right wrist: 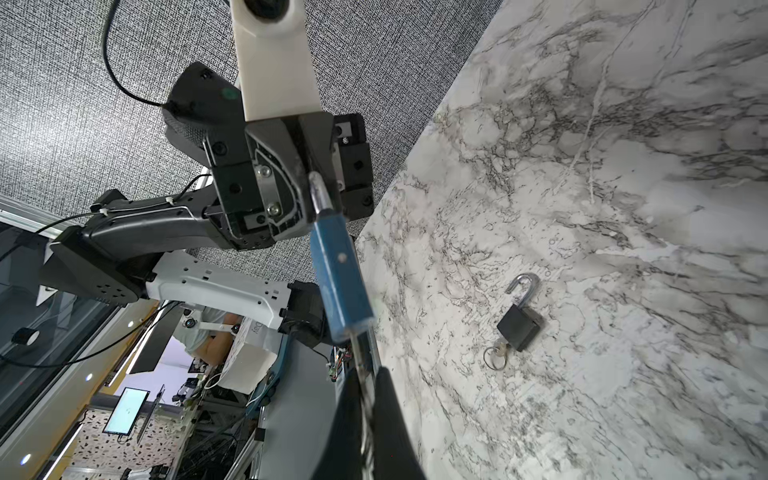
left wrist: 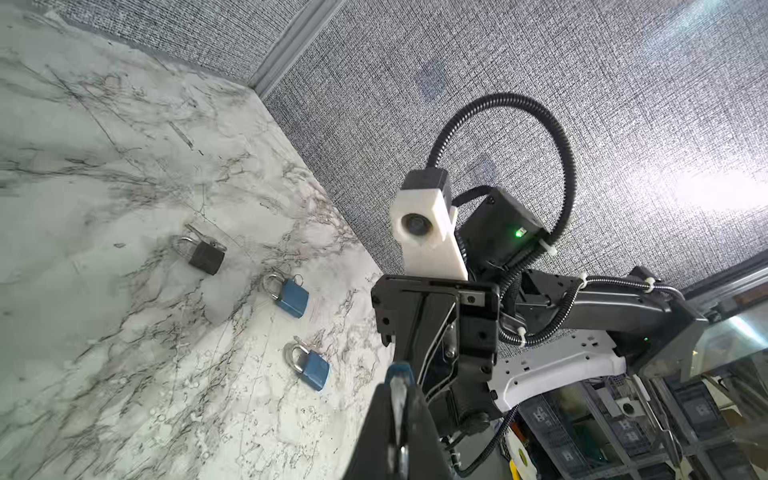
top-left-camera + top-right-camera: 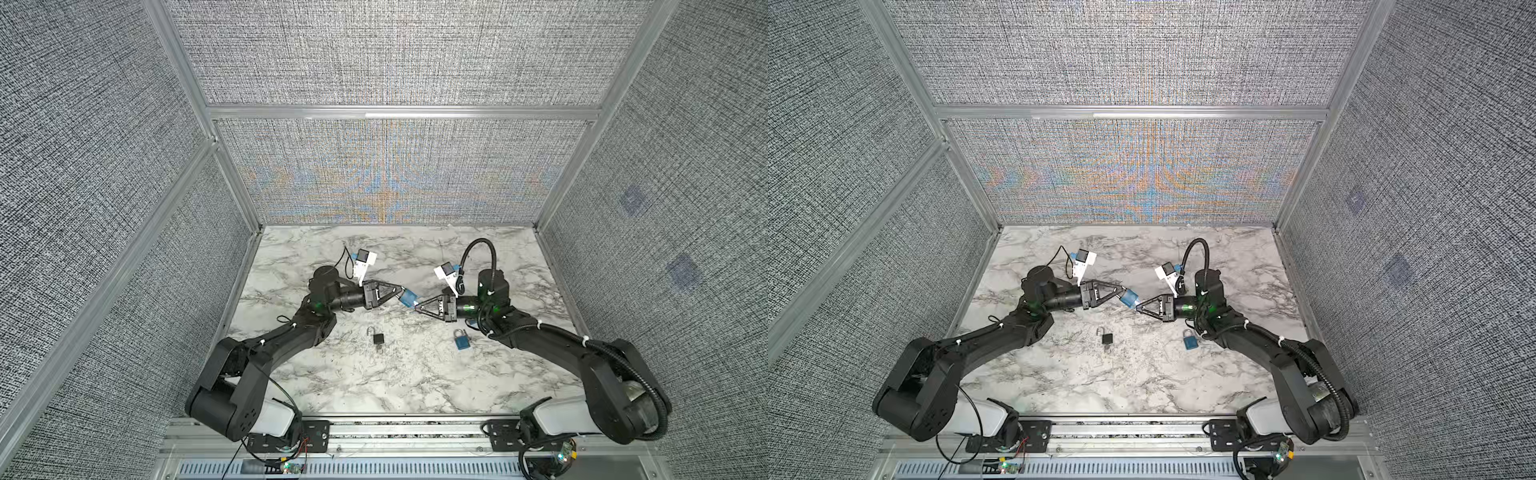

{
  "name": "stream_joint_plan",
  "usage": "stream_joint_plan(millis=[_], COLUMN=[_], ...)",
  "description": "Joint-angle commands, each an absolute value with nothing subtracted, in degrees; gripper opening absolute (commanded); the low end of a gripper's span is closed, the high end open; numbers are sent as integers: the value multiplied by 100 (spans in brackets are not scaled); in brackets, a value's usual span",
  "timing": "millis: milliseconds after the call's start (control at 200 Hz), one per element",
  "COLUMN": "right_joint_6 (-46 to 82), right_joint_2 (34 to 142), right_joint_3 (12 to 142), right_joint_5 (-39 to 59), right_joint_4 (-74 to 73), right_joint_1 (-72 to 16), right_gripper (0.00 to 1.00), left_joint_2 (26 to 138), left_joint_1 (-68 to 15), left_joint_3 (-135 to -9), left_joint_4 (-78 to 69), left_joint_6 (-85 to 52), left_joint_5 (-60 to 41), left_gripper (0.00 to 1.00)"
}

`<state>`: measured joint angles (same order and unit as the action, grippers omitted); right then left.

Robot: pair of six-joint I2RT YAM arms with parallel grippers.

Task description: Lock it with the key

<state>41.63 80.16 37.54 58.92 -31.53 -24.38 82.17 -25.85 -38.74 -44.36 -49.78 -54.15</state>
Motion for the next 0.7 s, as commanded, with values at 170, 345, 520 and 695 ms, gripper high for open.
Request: stream_joint_plan(millis=[170, 345, 520, 695], right_joint_6=[4117, 3894, 3295, 3261], right_joint_2=[7839, 7537, 7107, 6850], right_joint_3=[3606, 3540, 3708, 3697], right_joint_5=[5789, 5525, 4813, 4499], right_joint_4=[-2884, -2363, -966, -558], right_joint_1=[-2336, -2133, -1822, -1427], right_gripper=[0, 0, 0, 0], left_joint_2=[8206, 8260, 8450, 9069], left_joint_1=[-2364, -2379, -2581, -2868], left_joint_3=[-3909, -4132, -4593, -5187], left_joint_4=[-5067, -4081, -2469, -1756], left_joint_6=[-5144, -4595, -3575, -3258], left_joint_5=[-5690, -5585, -5217, -5059], left_gripper=[0, 0, 0, 0])
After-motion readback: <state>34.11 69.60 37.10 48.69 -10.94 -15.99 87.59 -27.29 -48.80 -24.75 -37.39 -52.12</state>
